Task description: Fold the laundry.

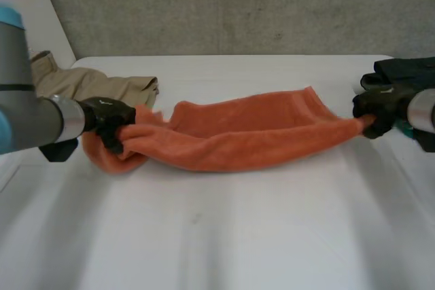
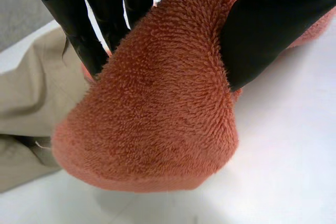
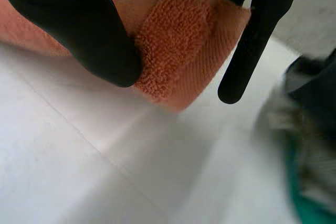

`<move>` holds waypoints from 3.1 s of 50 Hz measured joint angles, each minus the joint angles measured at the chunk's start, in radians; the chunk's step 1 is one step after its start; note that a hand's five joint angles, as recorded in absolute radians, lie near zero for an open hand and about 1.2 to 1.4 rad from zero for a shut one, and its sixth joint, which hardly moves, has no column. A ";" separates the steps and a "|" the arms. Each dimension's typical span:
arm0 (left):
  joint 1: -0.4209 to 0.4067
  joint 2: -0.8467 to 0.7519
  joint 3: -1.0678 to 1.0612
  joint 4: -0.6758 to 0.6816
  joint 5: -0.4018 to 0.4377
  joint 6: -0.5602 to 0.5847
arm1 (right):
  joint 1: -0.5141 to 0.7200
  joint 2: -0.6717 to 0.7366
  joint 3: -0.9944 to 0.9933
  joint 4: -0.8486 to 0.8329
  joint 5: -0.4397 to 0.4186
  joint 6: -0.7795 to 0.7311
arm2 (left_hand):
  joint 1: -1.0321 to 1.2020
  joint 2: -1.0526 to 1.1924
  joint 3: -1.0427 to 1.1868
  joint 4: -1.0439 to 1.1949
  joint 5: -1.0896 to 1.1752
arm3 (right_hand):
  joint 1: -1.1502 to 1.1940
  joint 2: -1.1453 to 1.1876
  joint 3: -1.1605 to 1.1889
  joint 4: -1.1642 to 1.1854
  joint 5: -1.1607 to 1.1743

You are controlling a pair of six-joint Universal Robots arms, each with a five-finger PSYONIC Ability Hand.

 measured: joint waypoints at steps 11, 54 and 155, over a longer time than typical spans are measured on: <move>0.009 0.319 -0.084 -0.030 0.023 0.086 | -0.046 -0.430 0.239 -0.136 0.005 -0.237 | 0.000 0.002 0.000 0.000 0.000 | 0.000 0.000 0.003 0.003 0.000; -0.152 0.016 0.318 0.743 -0.183 -0.048 | 0.122 -0.175 0.079 -1.069 0.248 0.297 | 0.000 0.007 0.010 0.005 0.000 | 0.000 0.000 0.006 0.005 0.009; 0.106 0.039 -0.162 0.156 -0.006 -0.028 | 0.025 0.011 0.411 -0.437 0.029 0.091 | -0.684 -0.744 -0.736 -0.756 -0.714 | -0.047 -0.081 -0.094 -0.106 -0.090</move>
